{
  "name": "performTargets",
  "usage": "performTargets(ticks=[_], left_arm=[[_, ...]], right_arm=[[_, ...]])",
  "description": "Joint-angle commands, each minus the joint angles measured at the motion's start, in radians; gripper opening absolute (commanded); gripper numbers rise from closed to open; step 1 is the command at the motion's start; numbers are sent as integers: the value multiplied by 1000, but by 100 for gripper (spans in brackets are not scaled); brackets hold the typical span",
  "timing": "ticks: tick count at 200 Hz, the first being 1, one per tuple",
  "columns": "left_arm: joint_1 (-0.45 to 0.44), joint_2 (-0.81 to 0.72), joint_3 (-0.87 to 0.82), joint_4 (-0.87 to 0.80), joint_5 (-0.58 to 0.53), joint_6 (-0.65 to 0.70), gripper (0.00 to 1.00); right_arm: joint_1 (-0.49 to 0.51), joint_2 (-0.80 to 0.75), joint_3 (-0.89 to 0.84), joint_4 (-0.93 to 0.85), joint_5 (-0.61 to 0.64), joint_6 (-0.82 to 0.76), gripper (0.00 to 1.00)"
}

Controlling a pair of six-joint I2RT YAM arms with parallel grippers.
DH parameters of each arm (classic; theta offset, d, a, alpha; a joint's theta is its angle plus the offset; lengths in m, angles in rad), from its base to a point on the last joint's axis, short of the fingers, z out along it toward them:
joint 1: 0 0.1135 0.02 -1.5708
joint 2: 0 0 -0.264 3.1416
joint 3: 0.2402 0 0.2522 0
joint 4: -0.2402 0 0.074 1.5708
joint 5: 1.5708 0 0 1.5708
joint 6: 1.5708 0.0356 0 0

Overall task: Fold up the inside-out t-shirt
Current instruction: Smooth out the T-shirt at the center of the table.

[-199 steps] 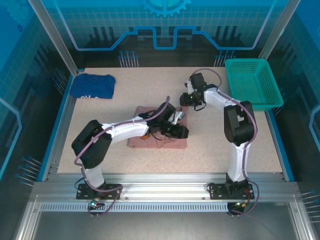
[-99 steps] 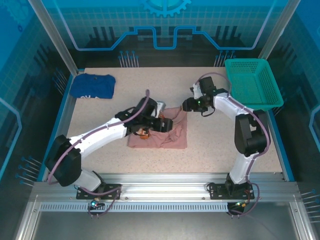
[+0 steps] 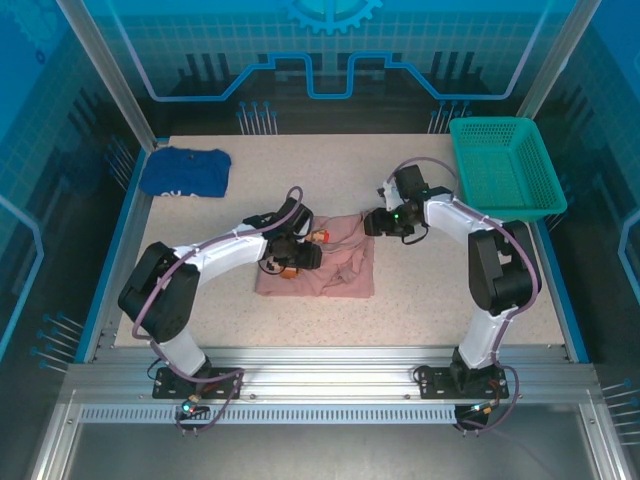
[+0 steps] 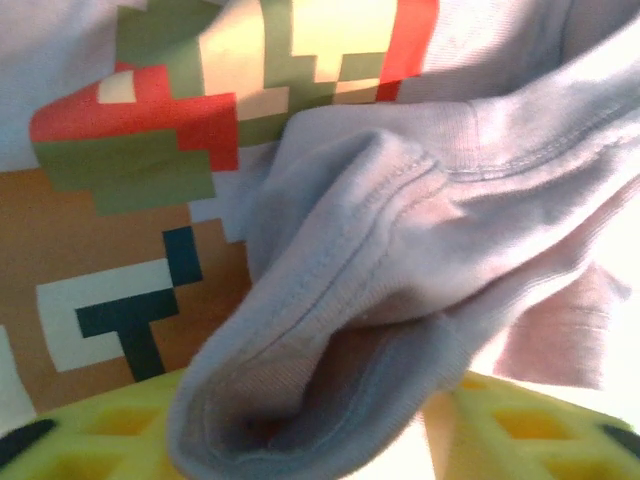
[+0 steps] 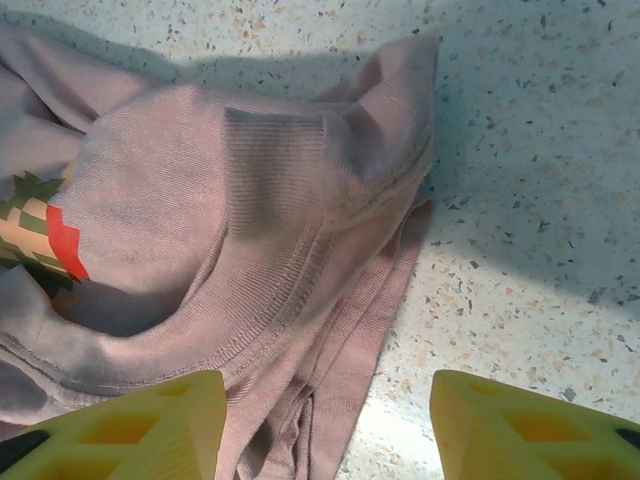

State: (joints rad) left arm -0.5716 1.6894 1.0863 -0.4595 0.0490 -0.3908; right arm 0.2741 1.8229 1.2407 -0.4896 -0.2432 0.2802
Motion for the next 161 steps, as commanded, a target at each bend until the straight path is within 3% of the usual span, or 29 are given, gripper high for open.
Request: performTargets(ticks=[1, 36, 92, 106, 141, 161], left_arm=[[-5, -23, 26, 34, 62, 17, 39], [-46, -38, 25, 64, 100, 61, 12], [-257, 6, 104, 124, 119, 123, 9], [-299, 56, 140, 117, 126, 139, 15], [-337, 99, 193, 79, 137, 161, 54], [-334, 34, 166, 94, 151, 183, 63]], right_arm=[[6, -35, -14, -6, 3, -3, 57], [-1, -38, -17, -14, 13, -10, 57], [-72, -38, 6, -40, -53, -9, 58], [-88, -38, 4, -43, -63, -5, 58], [-115, -44, -13, -43, -61, 9, 59], [-112, -51, -29, -15, -90, 36, 60]])
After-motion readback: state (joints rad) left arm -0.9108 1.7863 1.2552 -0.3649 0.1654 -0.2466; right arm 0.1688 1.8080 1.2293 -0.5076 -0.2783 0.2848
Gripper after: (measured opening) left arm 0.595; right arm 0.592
